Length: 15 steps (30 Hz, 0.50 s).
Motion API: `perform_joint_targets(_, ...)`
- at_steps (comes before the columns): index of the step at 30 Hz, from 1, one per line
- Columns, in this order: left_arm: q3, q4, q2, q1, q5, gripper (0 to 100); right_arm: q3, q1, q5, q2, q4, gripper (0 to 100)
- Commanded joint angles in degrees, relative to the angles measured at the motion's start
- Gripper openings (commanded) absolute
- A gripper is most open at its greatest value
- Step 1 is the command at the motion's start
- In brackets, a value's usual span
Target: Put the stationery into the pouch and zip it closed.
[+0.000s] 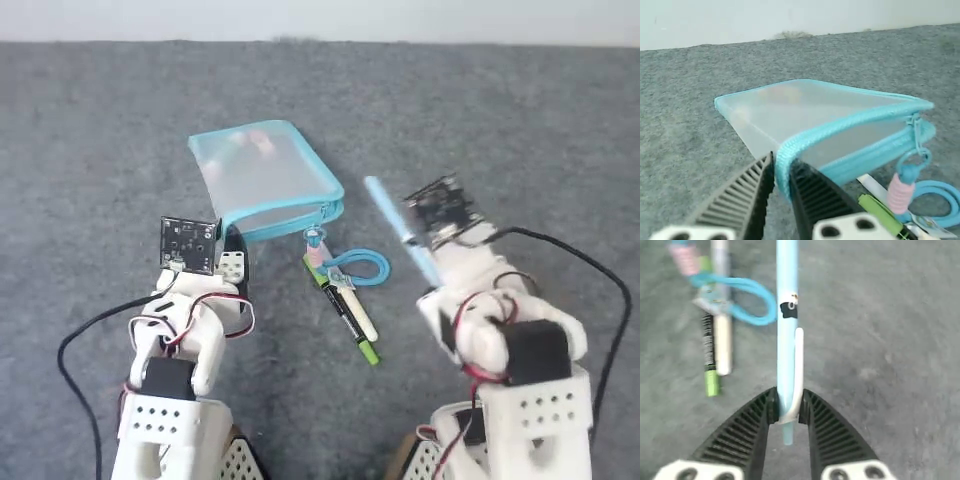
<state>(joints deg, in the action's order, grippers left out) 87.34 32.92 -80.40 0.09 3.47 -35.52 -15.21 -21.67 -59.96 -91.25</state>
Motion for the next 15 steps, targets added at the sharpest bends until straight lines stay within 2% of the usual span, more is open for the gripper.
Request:
perform_joint_targets(1, -0.40, -2.11, -0.70, 0.70, 0.53, 1, 6.59, -10.07, -1.05, 0.92, -4.53, 0.8)
perform_joint_targets(5, -0.40, -2.02, -0.70, 0.70, 0.44, 1, 8.44, -17.98, -0.62, 6.90, -5.14, 0.8)
perform_joint_targets(11, -0.40, -1.93, -0.70, 0.70, 0.44, 1, 14.24, -18.15, -0.44, 19.74, -4.09, 0.8)
perform_joint_targets(15, -0.40, -1.93, -0.70, 0.70, 0.44, 1, 20.84, -18.15, 2.81, 25.10, -3.47, 0.8)
